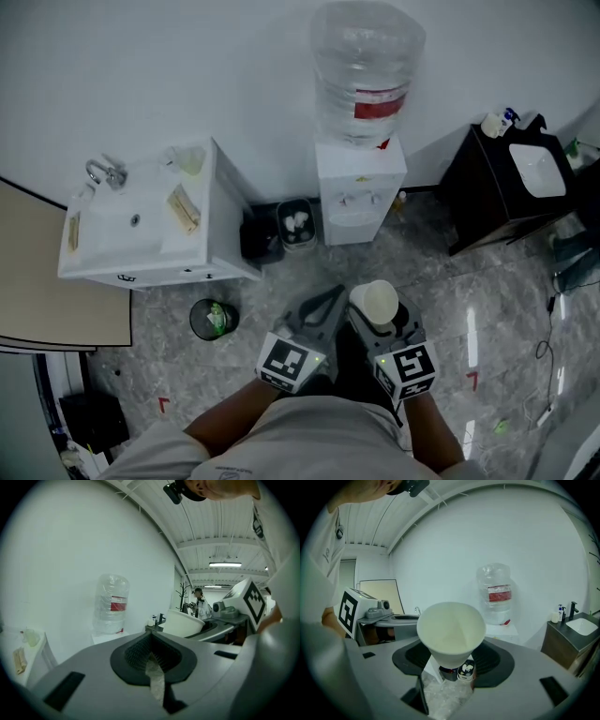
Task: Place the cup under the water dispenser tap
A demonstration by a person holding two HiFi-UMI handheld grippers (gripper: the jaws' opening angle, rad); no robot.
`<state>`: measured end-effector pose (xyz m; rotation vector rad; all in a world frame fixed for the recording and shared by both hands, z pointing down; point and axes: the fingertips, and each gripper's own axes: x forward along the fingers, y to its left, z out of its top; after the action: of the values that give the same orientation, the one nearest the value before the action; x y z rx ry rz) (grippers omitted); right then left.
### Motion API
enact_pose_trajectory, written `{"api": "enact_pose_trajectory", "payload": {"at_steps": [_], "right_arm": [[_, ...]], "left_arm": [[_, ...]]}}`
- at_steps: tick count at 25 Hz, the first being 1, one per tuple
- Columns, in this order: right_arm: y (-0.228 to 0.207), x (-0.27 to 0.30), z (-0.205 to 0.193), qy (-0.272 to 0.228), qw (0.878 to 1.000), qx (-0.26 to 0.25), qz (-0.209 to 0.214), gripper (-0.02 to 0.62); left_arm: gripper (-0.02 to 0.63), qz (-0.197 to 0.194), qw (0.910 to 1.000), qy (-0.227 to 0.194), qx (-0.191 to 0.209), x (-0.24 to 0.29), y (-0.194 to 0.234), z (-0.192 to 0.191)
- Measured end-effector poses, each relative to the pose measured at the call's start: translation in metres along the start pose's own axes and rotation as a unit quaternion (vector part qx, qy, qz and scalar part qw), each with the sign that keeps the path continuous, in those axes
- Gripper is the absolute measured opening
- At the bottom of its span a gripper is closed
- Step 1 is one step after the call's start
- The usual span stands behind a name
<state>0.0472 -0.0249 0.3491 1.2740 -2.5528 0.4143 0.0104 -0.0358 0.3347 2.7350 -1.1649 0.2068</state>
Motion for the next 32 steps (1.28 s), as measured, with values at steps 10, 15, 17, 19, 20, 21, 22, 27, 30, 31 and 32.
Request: {"api": "enact_pose_trajectory", "payload": {"at_steps": [10,15,17,19,20,21,22,27,30,31,32], "right_arm": [[-0.099,0.118,-0.010,0.040,0.998,-0.025,0.044,0.273],[-0.128,0.181,-0.045,0.054,0.995,-0.057,0.061,0.273],[-0.135,0.204,-0.066,0.062,0.994,-0.067,0.062,0.273],[-0.141,0.227,-0.090,0.068,0.993,-0.078,0.057,0.273],[-0.145,0.239,-0.103,0.069,0.993,-0.083,0.054,0.273],[-0.150,0.252,-0.118,0.070,0.993,-0.084,0.051,0.273],[-0.156,0.264,-0.133,0.073,0.993,-0.079,0.046,0.273],[-0.186,0.325,-0.226,0.099,0.991,-0.081,0.027,0.273],[-0.204,0.358,-0.284,0.119,0.989,-0.083,0.021,0.273],[-0.211,0.369,-0.301,0.126,0.989,-0.082,0.017,0.273],[-0.218,0.379,-0.316,0.133,0.988,-0.081,0.014,0.273]], "left_arm": [[0.006,0.043,0.9978,-0.047,-0.019,0.106,0.081,0.021],[0.006,0.069,0.9961,-0.040,-0.037,0.138,0.127,-0.012],[0.006,0.077,0.9950,-0.040,-0.051,0.144,0.141,-0.031],[0.006,0.083,0.9938,-0.037,-0.064,0.149,0.155,-0.055],[0.006,0.084,0.9935,-0.035,-0.068,0.152,0.163,-0.069],[0.006,0.084,0.9934,-0.033,-0.071,0.156,0.170,-0.084],[0.006,0.082,0.9937,-0.029,-0.071,0.161,0.177,-0.099],[0.006,0.064,0.9963,-0.018,-0.055,0.189,0.203,-0.169],[0.006,0.041,0.9991,0.011,-0.002,0.201,0.213,-0.208],[0.006,0.038,0.9992,0.015,0.005,0.204,0.217,-0.219],[0.006,0.037,0.9991,0.018,0.008,0.207,0.221,-0.229]]}}
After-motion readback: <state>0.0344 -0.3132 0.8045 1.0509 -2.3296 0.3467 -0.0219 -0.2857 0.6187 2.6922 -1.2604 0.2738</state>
